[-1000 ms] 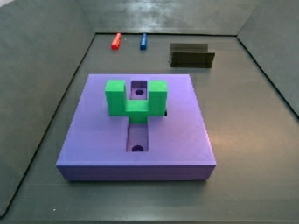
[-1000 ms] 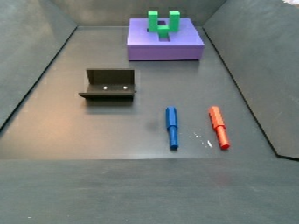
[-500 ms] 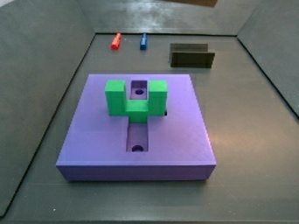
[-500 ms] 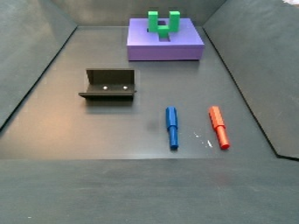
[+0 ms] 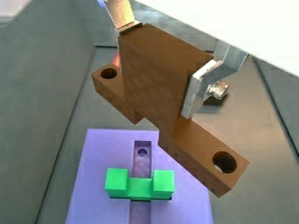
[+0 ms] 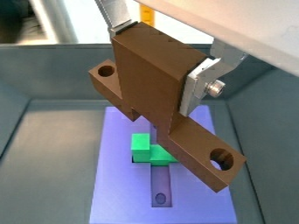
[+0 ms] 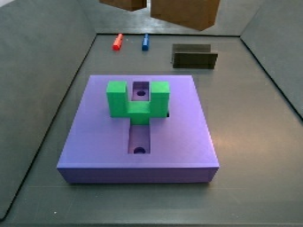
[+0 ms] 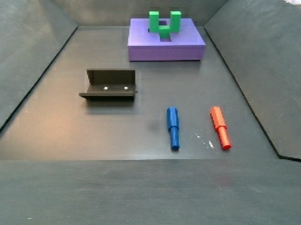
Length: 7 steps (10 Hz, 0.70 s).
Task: Pick up the brown object. Move up. Move to above the board. Insert the brown object.
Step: Insert the brown object.
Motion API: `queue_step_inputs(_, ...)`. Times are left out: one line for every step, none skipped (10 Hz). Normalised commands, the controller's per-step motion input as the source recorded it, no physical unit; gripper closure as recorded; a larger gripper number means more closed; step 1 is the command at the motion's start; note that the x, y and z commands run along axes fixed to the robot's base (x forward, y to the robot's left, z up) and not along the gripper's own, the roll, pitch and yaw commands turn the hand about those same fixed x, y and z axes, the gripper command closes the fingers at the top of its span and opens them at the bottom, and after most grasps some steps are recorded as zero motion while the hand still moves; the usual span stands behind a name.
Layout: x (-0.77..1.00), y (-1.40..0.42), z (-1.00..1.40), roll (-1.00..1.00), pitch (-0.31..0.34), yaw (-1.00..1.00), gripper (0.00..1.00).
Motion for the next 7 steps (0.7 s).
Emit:
queue_step_inputs(0.00,0.00,-0.18,0.00,-0.006,-1.00,1.00)
queue_step_inputs(0.00,0.00,-0.19,0.00,0.000,-1.00,1.00)
queue_step_inputs(0.00,0.00,-0.19,0.01,0.000,-1.00,1.00)
queue_step_inputs(0.00,0.00,-0.19,0.01,0.000,-1.00,1.00)
queue_step_inputs(0.00,0.00,-0.21,0.04,0.000,-1.00,1.00)
queue_step_inputs(0.00,0.00,-0.22,0.07,0.000,-1.00,1.00)
queue_step_inputs(-0.01,0.00,-0.22,0.07,0.000,-1.00,1.00)
